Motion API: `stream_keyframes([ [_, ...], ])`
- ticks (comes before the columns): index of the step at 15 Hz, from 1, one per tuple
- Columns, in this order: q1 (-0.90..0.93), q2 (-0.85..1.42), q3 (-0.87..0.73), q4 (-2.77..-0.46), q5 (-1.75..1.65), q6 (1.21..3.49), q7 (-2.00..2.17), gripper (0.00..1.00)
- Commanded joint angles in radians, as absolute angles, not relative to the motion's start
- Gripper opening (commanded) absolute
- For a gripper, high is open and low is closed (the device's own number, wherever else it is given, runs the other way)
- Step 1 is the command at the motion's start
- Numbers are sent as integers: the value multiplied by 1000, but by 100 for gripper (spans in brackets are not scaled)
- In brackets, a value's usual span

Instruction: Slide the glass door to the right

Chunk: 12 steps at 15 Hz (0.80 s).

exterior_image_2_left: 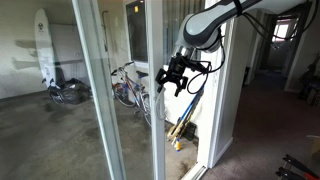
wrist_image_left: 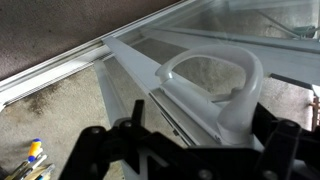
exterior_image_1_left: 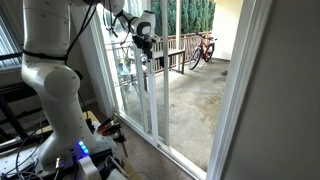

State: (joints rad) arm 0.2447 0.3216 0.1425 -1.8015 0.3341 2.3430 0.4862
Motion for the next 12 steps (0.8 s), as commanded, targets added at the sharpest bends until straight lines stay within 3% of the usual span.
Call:
stream_keyframes([
  [1,166,281,110,-1869,375,2298,437,100],
  [12,131,251,91,-1927,399,2308,429,100],
])
